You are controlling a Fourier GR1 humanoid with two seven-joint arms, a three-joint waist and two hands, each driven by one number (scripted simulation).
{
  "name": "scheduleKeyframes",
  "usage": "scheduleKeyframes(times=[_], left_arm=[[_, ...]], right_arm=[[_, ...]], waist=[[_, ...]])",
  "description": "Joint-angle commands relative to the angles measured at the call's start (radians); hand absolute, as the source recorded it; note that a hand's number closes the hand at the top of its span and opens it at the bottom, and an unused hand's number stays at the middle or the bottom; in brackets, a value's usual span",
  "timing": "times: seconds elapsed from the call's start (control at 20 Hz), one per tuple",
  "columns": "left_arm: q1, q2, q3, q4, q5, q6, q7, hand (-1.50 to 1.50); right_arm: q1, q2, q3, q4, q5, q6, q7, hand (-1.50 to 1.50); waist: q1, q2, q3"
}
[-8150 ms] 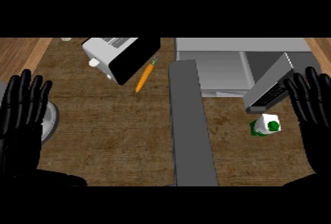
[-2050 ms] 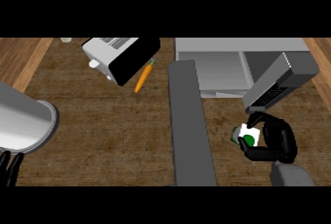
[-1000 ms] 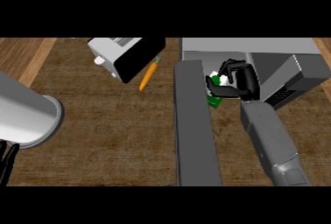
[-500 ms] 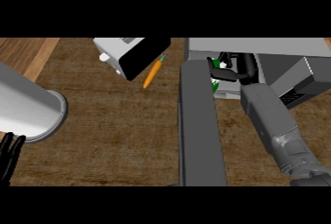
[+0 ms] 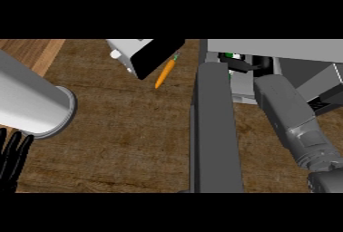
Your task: Pick up the milk, place it into the microwave and close the microwave
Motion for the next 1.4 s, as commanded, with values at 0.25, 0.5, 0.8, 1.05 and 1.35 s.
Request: scheduleKeyframes(times=[0.25,0.5,0.8,1.05,1.35], left_arm=[[-0.046,0.019,-0.013,0.001,-0.042,0.005,0.011,-1.50],[-0.046,0.017,-0.020,0.016,-0.076,0.004,-0.003,-1.50],[-0.097,0.020,-0.050,0.021,-0.123,0.024,0.022,-1.50],[-0.110,0.014,-0.067,0.018,-0.129,0.025,0.023,-1.50],[-0.117,0.007,-0.083,0.023,-0.146,0.027,0.024,-1.50]], right_arm=[[-0.033,-0.025,-0.061,0.045,-0.020,-0.250,0.019,1.50],[-0.049,-0.070,0.020,0.090,0.081,-0.392,0.037,-1.50],[-0.087,-0.032,0.042,0.120,0.111,-0.480,0.071,-1.50],[-0.101,-0.023,-0.001,0.128,0.065,-0.341,0.106,-1.50],[-0.073,0.010,-0.032,0.124,0.031,-0.239,0.072,-1.50]], waist=[[0.040,0.027,0.002],[0.062,0.033,-0.001],[0.068,0.038,0.001],[0.077,0.043,0.006],[0.063,0.035,0.005]])
